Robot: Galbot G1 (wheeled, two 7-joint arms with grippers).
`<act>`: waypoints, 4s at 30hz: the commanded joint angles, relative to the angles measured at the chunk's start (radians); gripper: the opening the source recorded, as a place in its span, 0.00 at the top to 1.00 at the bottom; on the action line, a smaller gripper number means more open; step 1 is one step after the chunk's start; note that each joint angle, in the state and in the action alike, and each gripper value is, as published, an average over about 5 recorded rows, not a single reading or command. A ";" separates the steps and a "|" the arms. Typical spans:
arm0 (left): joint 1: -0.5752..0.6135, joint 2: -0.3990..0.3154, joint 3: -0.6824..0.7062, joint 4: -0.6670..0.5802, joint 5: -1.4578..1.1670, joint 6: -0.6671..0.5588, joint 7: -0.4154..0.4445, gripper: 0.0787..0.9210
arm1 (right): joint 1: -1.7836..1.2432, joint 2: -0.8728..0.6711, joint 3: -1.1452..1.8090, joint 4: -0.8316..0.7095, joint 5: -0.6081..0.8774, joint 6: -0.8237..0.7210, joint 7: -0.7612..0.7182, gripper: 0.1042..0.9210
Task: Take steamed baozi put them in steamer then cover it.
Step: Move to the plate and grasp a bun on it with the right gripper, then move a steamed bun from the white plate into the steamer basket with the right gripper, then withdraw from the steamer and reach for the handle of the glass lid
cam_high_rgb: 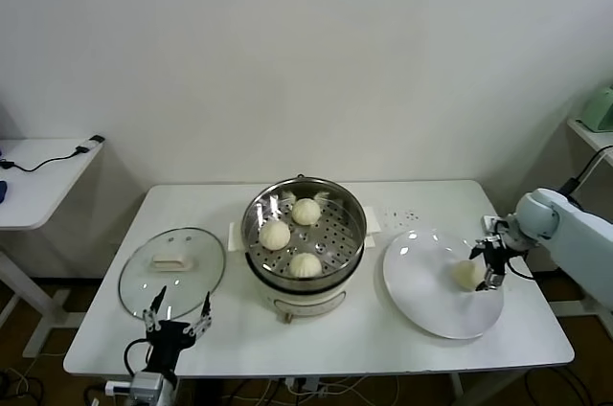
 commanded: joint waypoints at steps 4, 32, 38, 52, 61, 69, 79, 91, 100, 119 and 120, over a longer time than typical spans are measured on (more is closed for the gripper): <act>0.002 0.000 -0.002 0.000 -0.001 -0.002 0.000 0.12 | 0.003 0.056 -0.014 -0.057 -0.018 0.015 -0.014 0.13; 0.012 0.010 0.039 -0.016 -0.013 -0.010 0.001 0.12 | 0.954 0.222 -0.910 0.105 0.733 -0.084 0.035 0.29; -0.008 0.006 0.050 -0.015 -0.035 -0.005 0.009 0.12 | 1.034 0.384 -1.014 0.107 0.968 -0.117 0.069 0.29; -0.010 0.022 0.068 -0.021 -0.029 -0.017 0.019 0.12 | 0.889 0.613 -0.975 0.123 1.029 -0.180 0.177 0.29; -0.005 0.033 0.059 -0.012 -0.044 -0.023 0.017 0.12 | 0.837 0.630 -1.028 0.151 1.007 -0.186 0.197 0.29; -0.003 0.038 0.053 -0.001 -0.051 -0.027 0.016 0.12 | 0.778 0.619 -1.037 0.150 0.973 -0.188 0.212 0.29; -0.011 0.039 0.053 0.015 -0.052 -0.029 0.015 0.12 | 0.731 0.620 -1.020 0.140 0.945 -0.188 0.226 0.29; -0.018 0.033 0.055 0.015 -0.048 -0.026 0.016 0.12 | 0.777 0.599 -0.996 0.150 0.941 -0.178 0.201 0.12; -0.024 0.028 0.055 0.011 -0.040 -0.024 0.016 0.12 | 0.869 0.466 -0.942 0.207 0.985 -0.071 0.216 0.12; -0.049 0.013 0.023 -0.010 0.002 -0.010 0.017 0.12 | 0.249 -0.099 -0.202 0.516 1.022 0.369 0.891 0.12; -0.049 0.010 0.023 -0.015 0.009 -0.007 0.017 0.12 | 0.171 -0.109 -0.120 0.528 1.009 0.372 0.907 0.12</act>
